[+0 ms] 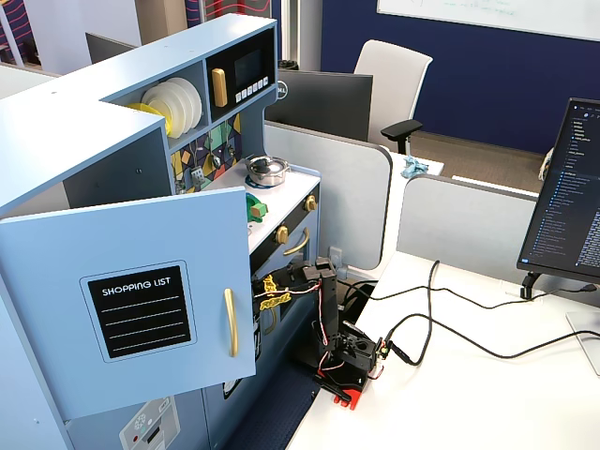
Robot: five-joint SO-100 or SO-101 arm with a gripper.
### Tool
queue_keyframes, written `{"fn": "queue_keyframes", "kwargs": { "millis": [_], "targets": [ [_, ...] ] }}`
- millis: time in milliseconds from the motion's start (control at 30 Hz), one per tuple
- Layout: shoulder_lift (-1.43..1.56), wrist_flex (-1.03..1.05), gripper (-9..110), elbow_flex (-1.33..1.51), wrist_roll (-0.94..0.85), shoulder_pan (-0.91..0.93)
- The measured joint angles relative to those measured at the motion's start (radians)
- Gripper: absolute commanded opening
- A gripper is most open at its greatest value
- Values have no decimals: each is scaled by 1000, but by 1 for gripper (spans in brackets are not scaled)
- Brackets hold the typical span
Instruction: Pick up the green pineapple from the left cabinet and place it in the green recipient
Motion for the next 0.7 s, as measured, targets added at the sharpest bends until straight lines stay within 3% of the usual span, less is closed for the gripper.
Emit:
{"fn": "queue_keyframes", "kwargs": {
  "millis": [300,367,433,700],
  "targets": [
    [-150,-9,28,-172,5,0],
    [-186,-9,18,-215,9,0],
    [-212,-9,0,-245,9,0],
    [-222,-25,0,-259,8,-8]
  ]
}}
